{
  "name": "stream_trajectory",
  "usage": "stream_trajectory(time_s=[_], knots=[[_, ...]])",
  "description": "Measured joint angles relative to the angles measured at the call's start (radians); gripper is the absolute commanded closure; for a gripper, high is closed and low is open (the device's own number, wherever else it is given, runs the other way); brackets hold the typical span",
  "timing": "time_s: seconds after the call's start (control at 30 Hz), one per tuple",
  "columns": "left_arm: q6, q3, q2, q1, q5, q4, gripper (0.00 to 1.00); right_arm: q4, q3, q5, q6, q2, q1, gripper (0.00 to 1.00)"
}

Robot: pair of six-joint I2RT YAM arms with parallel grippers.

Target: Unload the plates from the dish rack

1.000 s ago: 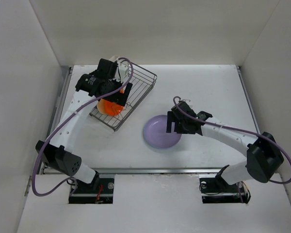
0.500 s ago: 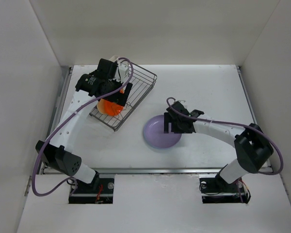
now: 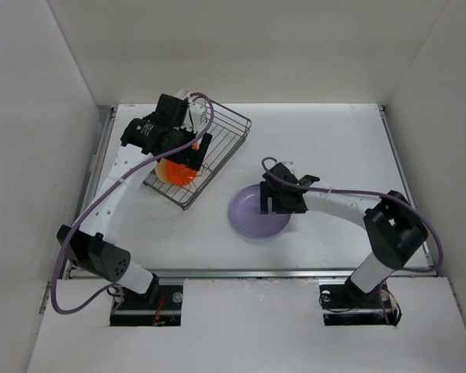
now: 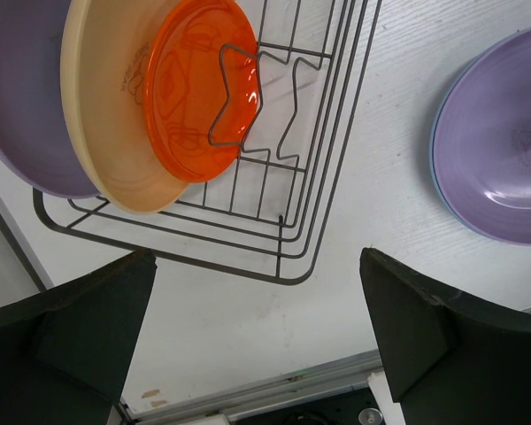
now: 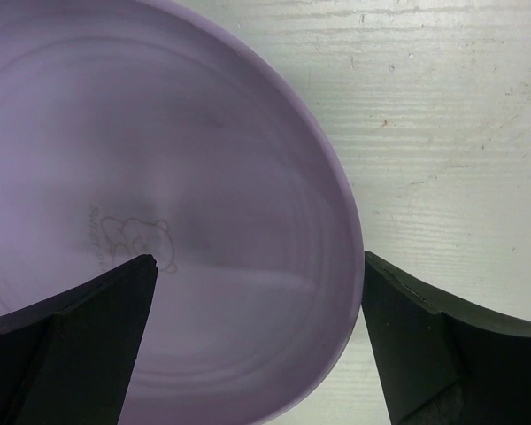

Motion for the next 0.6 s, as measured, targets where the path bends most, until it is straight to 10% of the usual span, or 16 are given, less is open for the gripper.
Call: stream_trajectory(time_s=[0.6], knots=[[0.012, 0.0, 0.001, 0.0, 0.019, -0.009, 0.0, 0.02, 0.008, 0.011, -0.003, 0.037, 0.019, 0.0]])
